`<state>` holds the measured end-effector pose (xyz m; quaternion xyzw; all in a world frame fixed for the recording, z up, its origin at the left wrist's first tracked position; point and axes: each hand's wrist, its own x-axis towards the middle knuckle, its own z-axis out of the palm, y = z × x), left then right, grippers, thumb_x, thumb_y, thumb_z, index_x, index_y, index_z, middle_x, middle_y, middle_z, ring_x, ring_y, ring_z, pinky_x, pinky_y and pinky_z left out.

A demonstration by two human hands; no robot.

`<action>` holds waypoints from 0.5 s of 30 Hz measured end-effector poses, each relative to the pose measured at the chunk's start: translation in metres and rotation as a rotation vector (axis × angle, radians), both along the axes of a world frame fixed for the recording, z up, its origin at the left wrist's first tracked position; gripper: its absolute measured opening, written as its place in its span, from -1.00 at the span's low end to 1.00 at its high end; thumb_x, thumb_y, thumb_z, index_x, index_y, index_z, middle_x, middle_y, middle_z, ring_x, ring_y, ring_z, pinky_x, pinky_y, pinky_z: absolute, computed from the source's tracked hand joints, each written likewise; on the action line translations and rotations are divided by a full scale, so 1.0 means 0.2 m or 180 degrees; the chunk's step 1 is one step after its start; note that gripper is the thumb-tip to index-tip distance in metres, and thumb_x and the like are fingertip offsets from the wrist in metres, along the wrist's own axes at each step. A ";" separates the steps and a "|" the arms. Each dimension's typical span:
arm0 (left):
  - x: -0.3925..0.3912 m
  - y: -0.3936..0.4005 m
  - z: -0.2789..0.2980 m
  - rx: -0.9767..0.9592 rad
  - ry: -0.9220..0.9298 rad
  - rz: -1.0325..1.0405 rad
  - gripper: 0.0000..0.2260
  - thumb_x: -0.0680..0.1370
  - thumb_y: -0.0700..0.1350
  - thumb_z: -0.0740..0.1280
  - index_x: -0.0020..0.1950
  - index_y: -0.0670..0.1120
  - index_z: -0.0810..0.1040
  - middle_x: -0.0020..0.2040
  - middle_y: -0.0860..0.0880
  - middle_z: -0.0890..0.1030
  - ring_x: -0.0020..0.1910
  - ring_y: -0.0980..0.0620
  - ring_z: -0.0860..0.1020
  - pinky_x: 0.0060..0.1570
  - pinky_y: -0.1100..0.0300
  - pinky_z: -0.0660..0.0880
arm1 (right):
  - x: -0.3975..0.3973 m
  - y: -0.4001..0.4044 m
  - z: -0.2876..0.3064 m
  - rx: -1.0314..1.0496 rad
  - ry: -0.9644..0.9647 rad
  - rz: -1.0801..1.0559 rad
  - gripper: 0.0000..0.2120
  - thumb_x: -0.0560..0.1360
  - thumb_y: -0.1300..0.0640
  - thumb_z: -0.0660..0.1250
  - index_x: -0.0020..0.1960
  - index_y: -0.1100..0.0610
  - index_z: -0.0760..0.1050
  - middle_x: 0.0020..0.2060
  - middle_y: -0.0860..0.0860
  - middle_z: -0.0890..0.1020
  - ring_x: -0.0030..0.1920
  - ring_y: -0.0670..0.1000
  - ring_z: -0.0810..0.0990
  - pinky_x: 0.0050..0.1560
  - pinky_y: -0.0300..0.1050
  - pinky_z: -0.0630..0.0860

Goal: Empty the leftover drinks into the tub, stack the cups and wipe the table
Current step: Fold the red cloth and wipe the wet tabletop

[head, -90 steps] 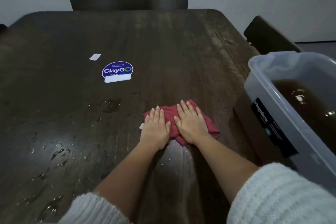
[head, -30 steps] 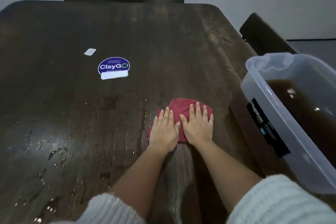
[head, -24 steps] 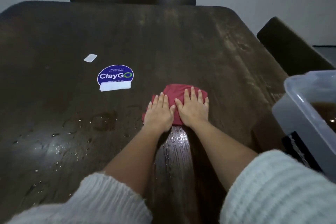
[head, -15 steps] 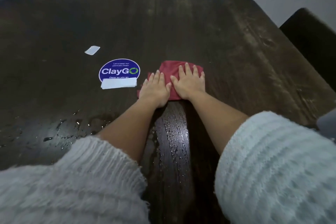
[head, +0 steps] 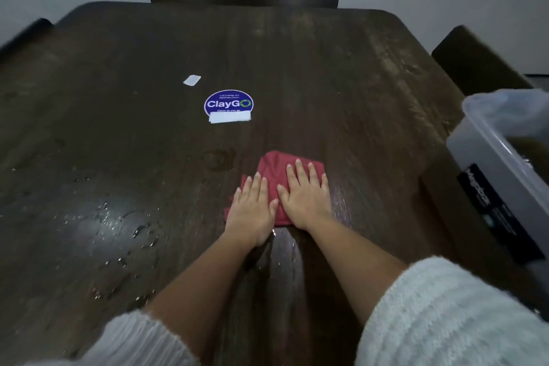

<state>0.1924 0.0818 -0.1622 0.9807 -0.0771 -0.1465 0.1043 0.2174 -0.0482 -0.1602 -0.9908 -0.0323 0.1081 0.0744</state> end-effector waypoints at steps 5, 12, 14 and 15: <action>-0.57 0.09 0.02 -0.0049 0.0052 -0.0205 -0.48 0.68 0.08 -0.17 0.57 -0.13 -0.20 0.58 -0.07 -0.21 0.55 0.00 -0.23 0.51 0.06 -0.22 | -0.61 0.07 0.03 -0.0036 0.0098 -0.0125 -0.42 0.66 -0.16 -0.16 0.60 0.06 -0.14 0.59 0.02 -0.12 0.58 0.09 -0.18 0.53 0.11 -0.22; -1.25 0.23 0.03 0.0007 0.0015 -0.0517 -0.47 0.68 0.08 -0.15 0.57 -0.14 -0.21 0.58 -0.09 -0.22 0.55 -0.01 -0.24 0.49 0.08 -0.26 | -1.34 0.20 0.01 -0.0108 0.0170 -0.0422 -0.31 0.56 -0.24 -0.37 0.60 0.07 -0.15 0.59 0.02 -0.10 0.58 0.08 -0.17 0.51 0.10 -0.25; -1.38 0.26 0.03 -0.0023 0.0027 -0.0563 -0.46 0.68 0.08 -0.15 0.56 -0.14 -0.22 0.58 -0.08 -0.24 0.55 0.00 -0.25 0.48 0.09 -0.28 | -1.49 0.23 0.01 -0.0115 0.0193 -0.0487 -0.22 0.47 -0.26 -0.46 0.59 0.08 -0.18 0.59 0.03 -0.11 0.58 0.08 -0.18 0.51 0.10 -0.25; -1.45 0.28 0.03 -0.0008 0.0045 -0.0584 -0.46 0.68 0.08 -0.15 0.56 -0.14 -0.23 0.58 -0.08 -0.25 0.55 0.00 -0.26 0.48 0.09 -0.28 | -1.56 0.25 0.01 -0.0123 0.0212 -0.0511 -0.21 0.45 -0.26 -0.46 0.59 0.08 -0.19 0.59 0.04 -0.12 0.57 0.09 -0.19 0.51 0.11 -0.25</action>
